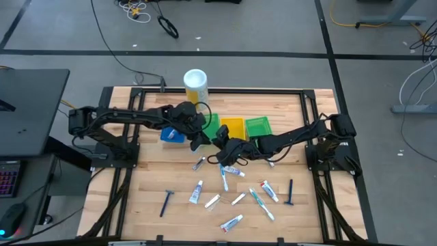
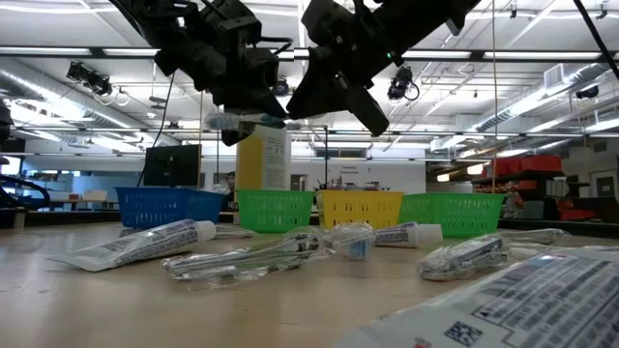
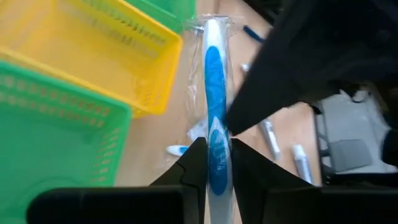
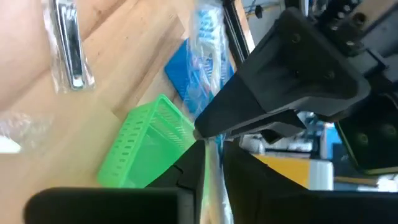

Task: Pick & Place Travel size toiletries
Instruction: Put the blue toothbrush into the blue bin

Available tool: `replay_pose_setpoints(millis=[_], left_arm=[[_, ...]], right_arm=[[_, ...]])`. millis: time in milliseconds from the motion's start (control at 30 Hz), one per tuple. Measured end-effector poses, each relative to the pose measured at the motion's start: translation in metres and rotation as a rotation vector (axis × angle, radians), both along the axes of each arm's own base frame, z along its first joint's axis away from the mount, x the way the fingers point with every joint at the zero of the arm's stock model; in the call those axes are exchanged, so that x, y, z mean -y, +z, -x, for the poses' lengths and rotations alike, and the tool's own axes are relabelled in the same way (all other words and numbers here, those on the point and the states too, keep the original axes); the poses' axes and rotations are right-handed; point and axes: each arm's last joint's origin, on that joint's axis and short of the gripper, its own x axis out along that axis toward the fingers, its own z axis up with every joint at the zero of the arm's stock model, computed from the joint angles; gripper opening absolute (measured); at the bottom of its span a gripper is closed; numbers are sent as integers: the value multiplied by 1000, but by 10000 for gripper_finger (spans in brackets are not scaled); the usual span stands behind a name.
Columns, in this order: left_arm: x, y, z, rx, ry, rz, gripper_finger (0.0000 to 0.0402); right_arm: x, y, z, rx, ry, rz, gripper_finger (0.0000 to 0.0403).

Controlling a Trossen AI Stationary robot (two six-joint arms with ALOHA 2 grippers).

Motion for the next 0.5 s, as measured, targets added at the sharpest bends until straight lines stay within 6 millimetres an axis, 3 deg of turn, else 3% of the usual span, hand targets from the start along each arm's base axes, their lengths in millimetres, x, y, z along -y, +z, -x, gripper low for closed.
replay_pose_setpoints(millis=[300, 500], left_arm=[[-3, -7, 5, -102, 108, -69, 62], [-11, 5, 15, -77, 137, -124, 58]], right_arm=[[-6, -1, 3, 70, -125, -142, 100], [-4, 2, 17, 33, -268, -146, 101]])
